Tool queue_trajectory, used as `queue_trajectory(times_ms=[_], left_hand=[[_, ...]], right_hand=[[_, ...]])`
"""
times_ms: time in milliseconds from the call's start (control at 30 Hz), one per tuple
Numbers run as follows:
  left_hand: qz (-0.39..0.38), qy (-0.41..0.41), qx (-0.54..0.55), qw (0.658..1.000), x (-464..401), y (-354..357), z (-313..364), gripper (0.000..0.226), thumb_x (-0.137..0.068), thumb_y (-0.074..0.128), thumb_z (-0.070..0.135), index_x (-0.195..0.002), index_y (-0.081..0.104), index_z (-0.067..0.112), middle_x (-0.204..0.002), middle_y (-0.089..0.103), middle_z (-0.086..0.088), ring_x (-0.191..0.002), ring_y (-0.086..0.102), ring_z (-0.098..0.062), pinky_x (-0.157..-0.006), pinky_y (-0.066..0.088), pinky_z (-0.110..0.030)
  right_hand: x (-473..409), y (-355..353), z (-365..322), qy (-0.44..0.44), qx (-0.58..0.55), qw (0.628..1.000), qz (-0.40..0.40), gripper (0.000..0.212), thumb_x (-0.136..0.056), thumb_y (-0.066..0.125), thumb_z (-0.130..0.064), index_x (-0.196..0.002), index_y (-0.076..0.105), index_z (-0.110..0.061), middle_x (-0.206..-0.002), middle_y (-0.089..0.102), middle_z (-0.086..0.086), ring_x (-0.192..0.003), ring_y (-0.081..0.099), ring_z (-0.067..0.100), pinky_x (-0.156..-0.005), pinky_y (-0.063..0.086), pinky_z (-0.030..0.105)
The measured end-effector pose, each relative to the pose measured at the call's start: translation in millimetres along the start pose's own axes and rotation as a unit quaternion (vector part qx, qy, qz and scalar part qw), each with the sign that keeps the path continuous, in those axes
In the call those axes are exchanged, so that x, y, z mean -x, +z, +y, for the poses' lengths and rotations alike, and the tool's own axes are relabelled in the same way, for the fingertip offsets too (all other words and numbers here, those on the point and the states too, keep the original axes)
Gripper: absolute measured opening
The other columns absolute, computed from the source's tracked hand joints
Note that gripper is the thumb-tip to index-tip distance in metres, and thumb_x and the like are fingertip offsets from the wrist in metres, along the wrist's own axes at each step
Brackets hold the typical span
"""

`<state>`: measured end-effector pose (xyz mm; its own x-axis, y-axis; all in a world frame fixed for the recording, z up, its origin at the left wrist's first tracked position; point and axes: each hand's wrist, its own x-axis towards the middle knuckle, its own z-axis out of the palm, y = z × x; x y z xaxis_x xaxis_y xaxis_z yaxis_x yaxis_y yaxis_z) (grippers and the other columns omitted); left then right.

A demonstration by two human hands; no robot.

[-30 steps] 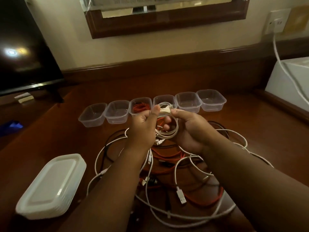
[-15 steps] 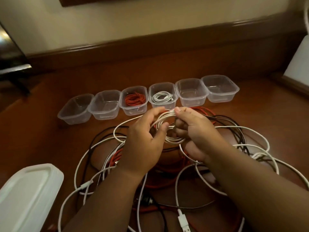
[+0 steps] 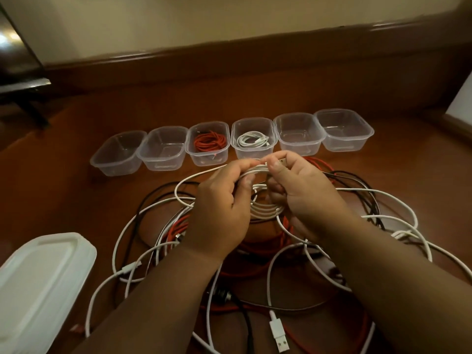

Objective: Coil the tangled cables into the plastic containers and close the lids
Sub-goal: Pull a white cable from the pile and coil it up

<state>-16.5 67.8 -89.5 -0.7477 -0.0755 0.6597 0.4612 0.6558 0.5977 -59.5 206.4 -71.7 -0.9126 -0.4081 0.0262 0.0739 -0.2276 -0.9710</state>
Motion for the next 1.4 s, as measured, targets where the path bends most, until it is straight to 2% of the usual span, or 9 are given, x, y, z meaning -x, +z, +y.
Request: queue_trajectory(times_ms=[167, 333, 467, 633, 733, 867, 967, 1200, 1400], left_hand=[[-0.013, -0.023, 0.032, 0.999, 1.3, 0.3, 5.8, 0.022, -0.099, 0.056, 0.011, -0.118, 0.063, 0.019, -0.098, 0.066, 0.016, -0.093, 0.064, 0.002, -0.075, 0.049, -0.010], [-0.004, -0.099, 0.130, 0.986, 0.4, -5.0, 9.3, 0.022, -0.097, 0.057, 0.013, -0.115, 0.062, 0.026, -0.086, 0.067, 0.004, -0.067, 0.063, -0.009, -0.059, 0.053, -0.027], [-0.019, -0.107, 0.130, 0.986, -1.2, -7.6, 9.9, 0.014, -0.096, 0.061, 0.013, -0.102, 0.064, 0.026, -0.088, 0.068, 0.004, -0.080, 0.068, -0.013, -0.068, 0.057, -0.027], [0.075, -0.152, 0.126, 0.977, -6.3, -9.3, 12.0, 0.007, -0.080, 0.075, 0.032, -0.085, 0.073, 0.029, -0.089, 0.070, -0.003, -0.081, 0.069, -0.011, -0.070, 0.055, -0.021], [0.102, -0.224, 0.196, 0.949, -3.4, -5.1, 20.6, 0.010, -0.082, 0.073, 0.029, -0.089, 0.076, 0.022, -0.082, 0.076, -0.001, -0.077, 0.073, -0.023, -0.069, 0.060, -0.034], [0.050, -0.259, 0.275, 0.925, 3.9, 1.7, 38.2, 0.037, -0.083, 0.069, 0.040, -0.111, 0.074, 0.017, -0.102, 0.077, 0.001, -0.102, 0.072, -0.017, -0.092, 0.055, -0.042], [0.015, -0.279, 0.320, 0.905, 5.5, 3.0, 42.4, 0.043, -0.075, 0.070, 0.028, -0.115, 0.072, 0.015, -0.104, 0.076, -0.001, -0.103, 0.071, -0.018, -0.097, 0.053, -0.042], [-0.034, -0.350, 0.486, 0.800, 3.1, -3.7, 33.9, 0.032, -0.075, 0.061, 0.016, -0.104, 0.071, 0.010, -0.090, 0.074, -0.004, -0.081, 0.070, -0.012, -0.068, 0.055, -0.024], [-0.085, -0.340, 0.551, 0.758, 1.8, -7.5, 29.1, 0.044, -0.073, 0.059, 0.009, -0.117, 0.064, 0.007, -0.083, 0.063, -0.008, -0.079, 0.064, -0.018, -0.074, 0.051, -0.031]], right_hand=[[1.2, -0.6, 0.5, 0.012, 0.018, 0.999, 0.027, 0.020, -0.103, 0.045, -0.023, -0.100, 0.060, -0.011, -0.056, 0.047, -0.009, -0.046, 0.039, 0.001, -0.054, 0.035, 0.023], [-1.1, -3.0, -5.7, 0.017, 0.009, 0.999, 0.036, 0.020, -0.104, 0.045, -0.021, -0.092, 0.058, -0.012, -0.052, 0.044, -0.010, -0.040, 0.037, 0.001, -0.053, 0.036, 0.022], [0.8, -12.8, -15.1, 0.046, -0.010, 0.999, 0.015, 0.021, -0.103, 0.046, -0.023, -0.093, 0.059, -0.010, -0.055, 0.041, -0.007, -0.042, 0.031, 0.005, -0.060, 0.034, 0.029], [7.3, -10.8, -22.3, 0.031, -0.077, 0.997, -0.007, 0.021, -0.104, 0.042, -0.020, -0.092, 0.055, -0.008, -0.051, 0.035, -0.007, -0.042, 0.025, 0.007, -0.059, 0.025, 0.030], [8.4, -4.2, -19.6, 0.002, -0.116, 0.993, 0.004, 0.020, -0.104, 0.041, -0.019, -0.093, 0.053, -0.008, -0.051, 0.034, -0.008, -0.041, 0.024, 0.006, -0.057, 0.023, 0.029], [10.9, -0.9, -19.8, -0.049, -0.149, 0.987, 0.026, 0.019, -0.104, 0.041, -0.019, -0.095, 0.054, -0.008, -0.052, 0.041, -0.008, -0.042, 0.034, 0.005, -0.051, 0.035, 0.023], [14.5, -0.6, -19.8, -0.101, -0.092, 0.990, 0.031, 0.019, -0.104, 0.040, -0.017, -0.097, 0.055, -0.008, -0.054, 0.049, -0.010, -0.047, 0.045, 0.003, -0.052, 0.041, 0.021], [13.0, -0.3, -11.7, -0.215, 0.084, 0.973, 0.009, 0.018, -0.091, 0.049, -0.033, -0.099, 0.055, -0.018, -0.078, 0.070, -0.005, -0.075, 0.069, 0.012, -0.067, 0.055, 0.025], [9.6, -3.9, -7.4, -0.256, 0.203, 0.944, 0.045, 0.013, -0.092, 0.050, -0.039, -0.097, 0.055, -0.028, -0.078, 0.064, -0.007, -0.069, 0.062, 0.022, -0.058, 0.053, 0.032]])
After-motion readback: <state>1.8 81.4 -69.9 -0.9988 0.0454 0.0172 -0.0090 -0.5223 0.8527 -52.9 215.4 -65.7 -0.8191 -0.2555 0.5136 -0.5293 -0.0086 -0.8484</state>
